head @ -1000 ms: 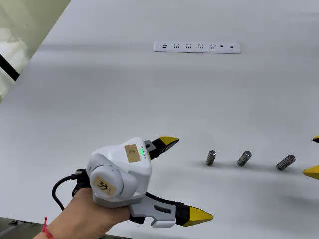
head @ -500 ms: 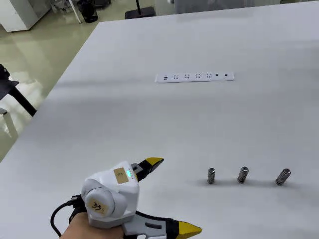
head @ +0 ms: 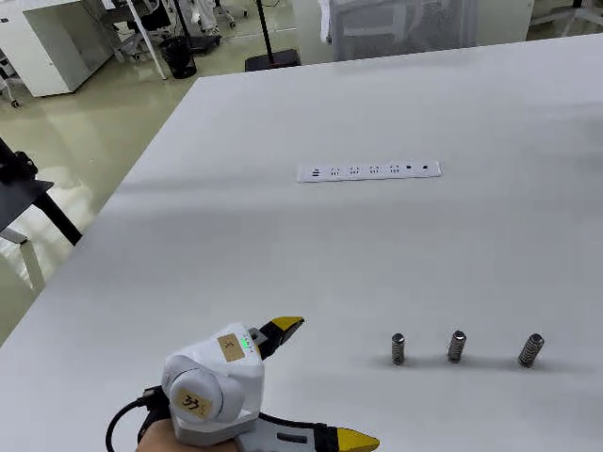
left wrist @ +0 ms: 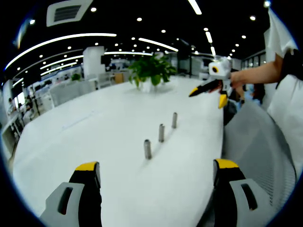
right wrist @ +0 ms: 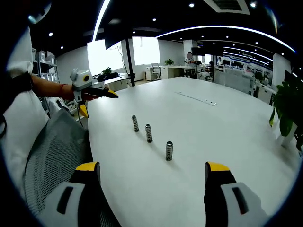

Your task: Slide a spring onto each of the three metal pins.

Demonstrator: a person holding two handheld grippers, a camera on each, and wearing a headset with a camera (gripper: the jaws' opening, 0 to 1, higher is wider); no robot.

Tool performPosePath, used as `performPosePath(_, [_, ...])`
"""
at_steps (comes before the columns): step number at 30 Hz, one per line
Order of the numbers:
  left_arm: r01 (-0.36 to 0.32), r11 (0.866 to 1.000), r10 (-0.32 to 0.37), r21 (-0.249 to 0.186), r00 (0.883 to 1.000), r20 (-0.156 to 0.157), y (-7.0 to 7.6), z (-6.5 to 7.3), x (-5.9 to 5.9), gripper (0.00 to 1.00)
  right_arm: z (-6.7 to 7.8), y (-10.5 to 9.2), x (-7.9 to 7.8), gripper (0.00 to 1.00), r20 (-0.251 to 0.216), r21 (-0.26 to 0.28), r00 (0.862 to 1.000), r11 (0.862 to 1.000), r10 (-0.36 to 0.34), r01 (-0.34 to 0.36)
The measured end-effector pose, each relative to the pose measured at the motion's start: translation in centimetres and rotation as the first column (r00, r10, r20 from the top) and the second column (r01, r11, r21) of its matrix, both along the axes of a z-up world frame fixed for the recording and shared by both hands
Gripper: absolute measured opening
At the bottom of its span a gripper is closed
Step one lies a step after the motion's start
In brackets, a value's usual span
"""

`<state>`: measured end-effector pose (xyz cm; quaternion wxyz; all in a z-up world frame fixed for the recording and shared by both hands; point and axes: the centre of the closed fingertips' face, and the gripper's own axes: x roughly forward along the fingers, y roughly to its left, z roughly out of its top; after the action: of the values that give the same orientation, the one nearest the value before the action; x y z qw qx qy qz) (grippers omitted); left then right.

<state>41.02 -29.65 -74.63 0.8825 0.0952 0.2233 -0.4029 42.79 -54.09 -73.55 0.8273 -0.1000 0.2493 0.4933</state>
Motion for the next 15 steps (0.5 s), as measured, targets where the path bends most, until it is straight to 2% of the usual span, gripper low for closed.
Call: performPosePath(15, [-0.004,1.000,0.004,0.000,1.000,0.014,-0.33,0.34,0.29,1.00,0.59,-0.11,0.24,0.93,0.024,0.016,1.000,1.000,-0.012,0.012])
